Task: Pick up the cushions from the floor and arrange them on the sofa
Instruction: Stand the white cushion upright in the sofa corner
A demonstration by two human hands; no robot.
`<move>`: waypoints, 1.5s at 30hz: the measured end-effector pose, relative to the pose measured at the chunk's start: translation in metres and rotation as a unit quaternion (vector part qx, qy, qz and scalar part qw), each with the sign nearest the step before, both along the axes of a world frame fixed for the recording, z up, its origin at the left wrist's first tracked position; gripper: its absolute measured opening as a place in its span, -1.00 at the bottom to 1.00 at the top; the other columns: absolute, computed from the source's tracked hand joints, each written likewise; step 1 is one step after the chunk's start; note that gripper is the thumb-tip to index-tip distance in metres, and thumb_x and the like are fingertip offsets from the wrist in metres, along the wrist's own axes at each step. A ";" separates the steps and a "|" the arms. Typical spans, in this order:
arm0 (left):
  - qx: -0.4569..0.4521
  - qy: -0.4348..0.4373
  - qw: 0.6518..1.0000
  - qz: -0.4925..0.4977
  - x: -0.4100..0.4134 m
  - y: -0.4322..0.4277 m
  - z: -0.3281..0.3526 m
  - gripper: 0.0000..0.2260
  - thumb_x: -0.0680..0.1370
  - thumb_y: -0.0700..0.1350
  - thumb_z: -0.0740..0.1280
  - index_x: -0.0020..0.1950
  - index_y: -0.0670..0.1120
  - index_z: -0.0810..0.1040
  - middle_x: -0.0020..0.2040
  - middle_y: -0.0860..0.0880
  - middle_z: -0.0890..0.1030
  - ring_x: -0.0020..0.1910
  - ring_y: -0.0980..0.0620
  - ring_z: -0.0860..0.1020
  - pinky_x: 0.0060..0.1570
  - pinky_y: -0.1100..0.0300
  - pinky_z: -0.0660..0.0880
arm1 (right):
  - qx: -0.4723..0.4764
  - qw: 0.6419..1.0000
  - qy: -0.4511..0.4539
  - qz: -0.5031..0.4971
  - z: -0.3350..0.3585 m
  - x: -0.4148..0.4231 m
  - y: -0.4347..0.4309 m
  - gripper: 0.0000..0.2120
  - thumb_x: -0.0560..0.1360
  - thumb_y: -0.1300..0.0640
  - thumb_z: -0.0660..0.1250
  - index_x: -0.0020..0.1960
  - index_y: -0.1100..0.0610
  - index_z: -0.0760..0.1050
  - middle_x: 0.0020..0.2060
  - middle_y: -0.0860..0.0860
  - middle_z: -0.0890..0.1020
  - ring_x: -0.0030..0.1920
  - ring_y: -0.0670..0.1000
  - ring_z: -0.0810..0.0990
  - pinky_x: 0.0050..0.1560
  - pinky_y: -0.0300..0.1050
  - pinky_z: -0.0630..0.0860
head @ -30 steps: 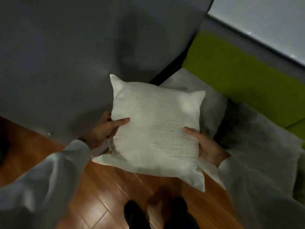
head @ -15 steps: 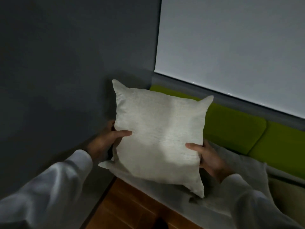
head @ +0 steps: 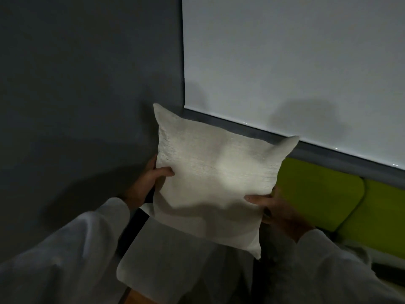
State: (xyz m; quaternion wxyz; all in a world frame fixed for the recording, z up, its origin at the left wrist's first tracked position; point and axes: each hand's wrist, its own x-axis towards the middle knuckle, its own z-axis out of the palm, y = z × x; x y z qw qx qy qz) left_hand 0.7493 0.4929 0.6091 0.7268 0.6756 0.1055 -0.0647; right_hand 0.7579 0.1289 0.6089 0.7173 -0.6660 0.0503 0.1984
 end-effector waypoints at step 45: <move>0.329 0.053 0.926 0.175 0.295 0.044 -0.104 -0.75 0.59 -0.07 0.38 0.14 -0.22 0.63 0.07 -0.29 0.65 0.05 -0.23 0.59 -0.01 0.02 0.44 | -0.187 0.921 0.044 -0.337 -0.107 0.219 0.010 -0.95 0.58 0.17 0.46 0.02 0.14 0.62 -0.09 0.10 0.65 -0.18 -0.01 0.54 -0.24 -0.17 0.41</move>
